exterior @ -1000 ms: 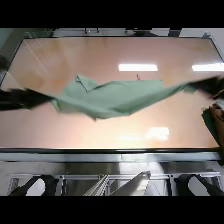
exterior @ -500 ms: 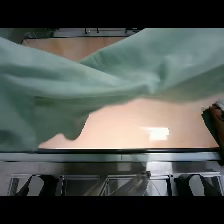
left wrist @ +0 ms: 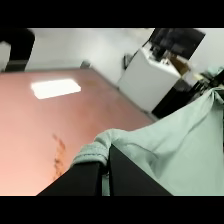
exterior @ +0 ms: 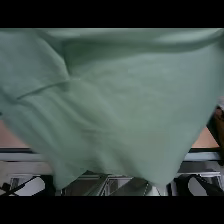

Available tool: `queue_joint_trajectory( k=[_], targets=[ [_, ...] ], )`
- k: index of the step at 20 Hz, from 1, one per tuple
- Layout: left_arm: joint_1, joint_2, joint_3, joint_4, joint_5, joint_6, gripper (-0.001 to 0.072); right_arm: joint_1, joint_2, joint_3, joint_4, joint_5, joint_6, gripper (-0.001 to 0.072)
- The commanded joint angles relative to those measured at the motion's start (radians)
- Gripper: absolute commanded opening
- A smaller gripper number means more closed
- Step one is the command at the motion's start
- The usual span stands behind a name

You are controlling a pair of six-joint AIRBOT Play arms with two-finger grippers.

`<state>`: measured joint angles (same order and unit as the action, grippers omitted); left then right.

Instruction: Fold the shirts.

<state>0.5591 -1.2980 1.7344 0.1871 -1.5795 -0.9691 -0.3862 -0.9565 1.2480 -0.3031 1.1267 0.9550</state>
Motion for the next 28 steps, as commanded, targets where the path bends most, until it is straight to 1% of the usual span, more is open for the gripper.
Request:
queue_joint_trajectory(
  k=[1, 2, 4, 6, 7, 9, 10, 12, 14, 15, 17, 19, 21, 23, 26, 27, 28],
  targets=[
    [-0.194, -0.23, 0.054, 0.39, 0.072, -0.027, 0.0028, 0.174, -0.235, -0.08, -0.143, -0.188, -0.048, 0.0016],
    [-0.212, -0.294, 0.068, 0.418, 0.077, -0.028, 0.0028, 0.179, -0.317, -0.08, -0.113, -0.208, -0.076, 0.0016],
    [-0.227, -0.439, 0.125, 0.446, 0.069, -0.029, 0.0028, 0.17, -0.493, -0.078, 0.028, -0.24, -0.176, 0.0017],
    [-0.237, -0.592, 0.22, 0.451, 0.058, -0.051, 0.0028, 0.153, -0.657, -0.055, 0.172, -0.225, -0.243, 0.0017],
    [-0.238, -0.651, 0.257, 0.45, 0.073, -0.06, 0.0028, 0.147, -0.733, -0.034, 0.248, -0.199, -0.276, 0.0016],
    [-0.239, -0.758, 0.336, 0.451, 0.105, -0.075, 0.0028, 0.136, -0.853, 0.024, 0.34, -0.147, -0.29, 0.0016],
    [-0.234, -0.801, 0.366, 0.451, 0.118, -0.092, 0.0028, 0.135, -0.895, 0.054, 0.345, -0.141, -0.289, 0.0016],
    [-0.225, -0.852, 0.368, 0.45, 0.141, -0.11, 0.0028, 0.13, -0.951, 0.087, 0.34, -0.124, -0.285, 0.0016],
    [-0.224, -0.862, 0.308, 0.453, 0.149, -0.094, 0.0028, 0.117, -0.976, 0.088, 0.303, -0.085, -0.277, 0.0016],
    [-0.222, -0.862, 0.285, 0.48, 0.154, -0.089, 0.0028, 0.105, -0.978, 0.088, 0.235, -0.066, -0.252, 0.0016],
    [-0.222, -0.862, 0.281, 0.594, 0.153, -0.098, 0.0028, 0.084, -0.978, 0.088, 0.094, -0.041, -0.186, 0.0016],
    [-0.225, -0.862, 0.296, 0.661, 0.117, -0.099, 0.0028, 0.071, -0.978, 0.087, -0.003, -0.027, -0.164, 0.0016],
    [-0.235, -0.862, 0.306, 0.691, 0.087, -0.091, 0.0028, 0.074, -0.978, 0.087, -0.042, -0.018, -0.166, 0.0017],
    [-0.253, -0.862, 0.305, 0.706, 0.064, -0.064, 0.0028, 0.088, -0.978, 0.087, -0.042, -0.026, -0.196, 0.0017],
    [-0.284, -0.862, 0.305, 0.715, 0.054, -0.042, 0.0029, 0.112, -0.978, 0.088, -0.057, -0.044, -0.199, 0.0028],
    [-0.287, -0.861, 0.306, 0.713, 0.042, -0.042, 0.0071, 0.113, -0.978, 0.088, -0.058, -0.035, -0.198, 0.0181],
    [-0.288, -0.861, 0.306, 0.717, 0.024, -0.048, 0.0321, 0.107, -0.974, 0.088, -0.062, -0.014, -0.19, 0.0288]
  ],
)
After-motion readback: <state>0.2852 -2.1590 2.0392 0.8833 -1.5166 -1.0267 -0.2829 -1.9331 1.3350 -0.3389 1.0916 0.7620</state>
